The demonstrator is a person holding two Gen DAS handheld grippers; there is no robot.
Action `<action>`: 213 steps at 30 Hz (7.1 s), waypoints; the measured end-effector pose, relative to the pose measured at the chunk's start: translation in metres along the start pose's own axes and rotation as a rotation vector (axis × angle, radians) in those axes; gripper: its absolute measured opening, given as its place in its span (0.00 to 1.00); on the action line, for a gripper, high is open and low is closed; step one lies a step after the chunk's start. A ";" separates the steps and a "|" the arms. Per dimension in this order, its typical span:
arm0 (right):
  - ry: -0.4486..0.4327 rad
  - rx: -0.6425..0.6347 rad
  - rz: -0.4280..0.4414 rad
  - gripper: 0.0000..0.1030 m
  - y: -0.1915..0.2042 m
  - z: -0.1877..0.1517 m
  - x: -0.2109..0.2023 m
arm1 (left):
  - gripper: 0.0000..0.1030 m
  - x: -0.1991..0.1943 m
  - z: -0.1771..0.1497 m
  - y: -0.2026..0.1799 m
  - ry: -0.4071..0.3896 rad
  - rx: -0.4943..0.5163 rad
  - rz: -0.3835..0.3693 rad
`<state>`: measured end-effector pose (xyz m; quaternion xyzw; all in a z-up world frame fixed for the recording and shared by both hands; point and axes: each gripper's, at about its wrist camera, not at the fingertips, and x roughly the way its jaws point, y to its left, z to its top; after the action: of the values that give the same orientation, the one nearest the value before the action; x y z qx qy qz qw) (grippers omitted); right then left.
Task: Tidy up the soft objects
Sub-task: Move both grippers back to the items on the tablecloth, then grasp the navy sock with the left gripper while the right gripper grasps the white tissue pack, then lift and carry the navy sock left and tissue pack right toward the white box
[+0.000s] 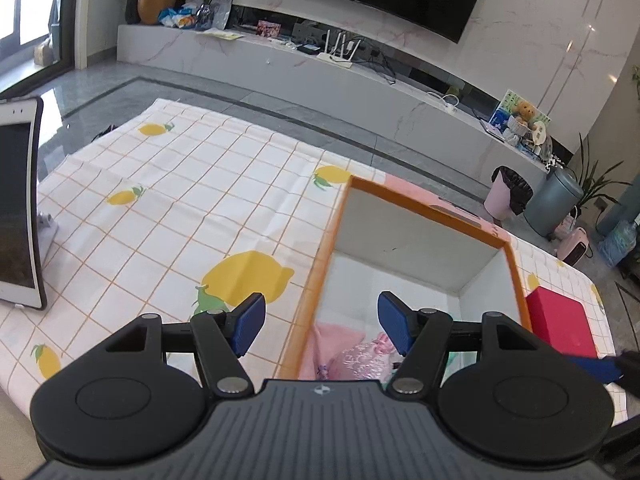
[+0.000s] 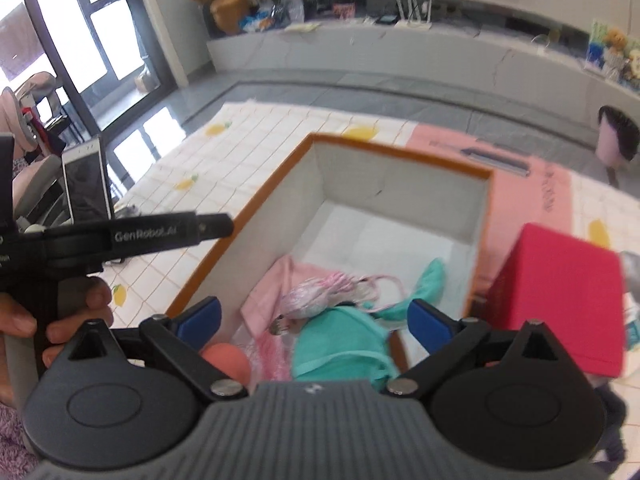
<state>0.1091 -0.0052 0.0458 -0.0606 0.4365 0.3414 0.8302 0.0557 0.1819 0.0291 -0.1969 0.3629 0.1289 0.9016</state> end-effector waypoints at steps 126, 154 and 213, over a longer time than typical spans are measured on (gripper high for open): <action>0.288 0.325 -0.452 0.76 -0.368 -0.124 0.011 | 0.69 0.107 -0.204 -0.351 0.314 0.489 -0.323; 0.304 0.348 -0.534 0.76 -0.387 -0.158 -0.020 | 0.09 0.117 -0.196 -0.369 0.273 0.437 -0.151; -0.283 0.456 -0.214 0.71 -0.210 0.096 0.054 | 0.08 0.048 0.073 -0.217 0.044 0.393 0.019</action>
<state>0.3259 -0.0984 0.0219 0.1303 0.3728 0.1498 0.9064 0.2152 0.0261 0.0997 -0.0162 0.4027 0.0599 0.9132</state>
